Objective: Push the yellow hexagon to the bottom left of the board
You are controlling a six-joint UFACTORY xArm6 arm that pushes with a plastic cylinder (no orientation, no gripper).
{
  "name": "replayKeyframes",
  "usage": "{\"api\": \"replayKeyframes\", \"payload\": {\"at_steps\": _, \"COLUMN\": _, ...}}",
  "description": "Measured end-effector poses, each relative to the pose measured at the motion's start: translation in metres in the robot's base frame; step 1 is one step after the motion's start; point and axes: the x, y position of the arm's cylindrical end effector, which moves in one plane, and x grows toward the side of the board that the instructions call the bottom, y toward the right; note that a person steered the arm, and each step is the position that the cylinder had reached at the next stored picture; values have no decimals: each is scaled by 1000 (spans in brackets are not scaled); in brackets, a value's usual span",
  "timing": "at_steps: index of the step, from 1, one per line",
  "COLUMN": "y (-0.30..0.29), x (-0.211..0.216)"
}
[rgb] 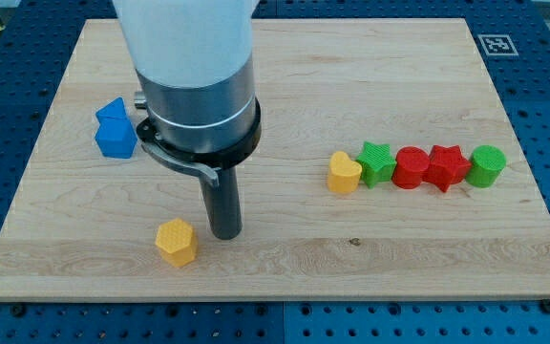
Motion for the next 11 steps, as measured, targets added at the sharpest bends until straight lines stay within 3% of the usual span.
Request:
{"api": "replayKeyframes", "payload": {"at_steps": 2, "y": -49, "x": 3}}
{"api": "replayKeyframes", "payload": {"at_steps": 5, "y": -17, "x": 28}}
{"api": "replayKeyframes", "payload": {"at_steps": 8, "y": -55, "x": 40}}
{"api": "replayKeyframes", "payload": {"at_steps": 11, "y": -48, "x": 40}}
